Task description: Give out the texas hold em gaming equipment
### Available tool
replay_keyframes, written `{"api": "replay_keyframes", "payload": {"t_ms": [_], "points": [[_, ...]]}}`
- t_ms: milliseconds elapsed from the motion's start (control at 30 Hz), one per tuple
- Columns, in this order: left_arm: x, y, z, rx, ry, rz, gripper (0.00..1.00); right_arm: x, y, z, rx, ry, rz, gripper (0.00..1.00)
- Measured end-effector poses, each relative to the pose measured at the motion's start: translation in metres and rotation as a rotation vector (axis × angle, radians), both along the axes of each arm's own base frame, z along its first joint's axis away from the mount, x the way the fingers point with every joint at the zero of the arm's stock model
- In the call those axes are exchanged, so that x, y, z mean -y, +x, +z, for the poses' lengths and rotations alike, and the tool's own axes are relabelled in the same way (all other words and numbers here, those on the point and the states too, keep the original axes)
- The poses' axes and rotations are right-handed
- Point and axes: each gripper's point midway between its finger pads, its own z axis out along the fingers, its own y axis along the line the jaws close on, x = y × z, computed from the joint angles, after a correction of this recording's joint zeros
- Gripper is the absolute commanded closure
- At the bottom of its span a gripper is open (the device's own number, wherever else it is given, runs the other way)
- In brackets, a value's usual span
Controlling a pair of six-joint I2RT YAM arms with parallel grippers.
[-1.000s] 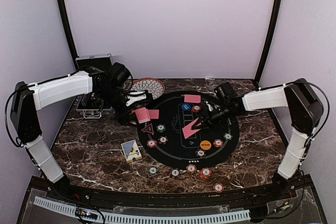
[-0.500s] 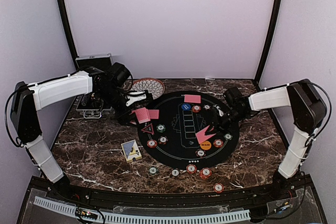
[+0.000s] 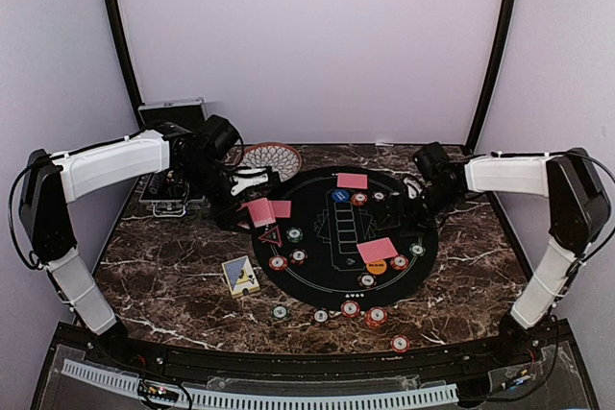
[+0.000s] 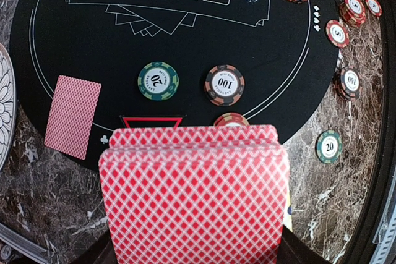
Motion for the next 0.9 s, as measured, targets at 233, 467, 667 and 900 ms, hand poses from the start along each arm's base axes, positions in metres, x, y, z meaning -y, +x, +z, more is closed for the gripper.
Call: {"api": "replay_keyframes", "payload": {"t_ms": [233,467,667,900], "points": [[0.002,-0.001,0.0,-0.006,-0.006,-0.002,1.0,-0.018,0.012,0.052,0.116,0.128,-0.024,0.15],[0.003,-0.002,0.001,-0.018,-0.015,0.009,1.0,-0.082,0.001,0.086,0.095,0.366,0.038,0.16],[0.004,-0.003,0.001,-0.028,-0.022,0.02,1.0,-0.145,-0.008,0.109,0.066,0.52,0.12,0.17],[0.005,-0.004,0.002,-0.037,-0.032,0.023,1.0,-0.206,-0.009,0.119,0.041,0.622,0.193,0.17]]}}
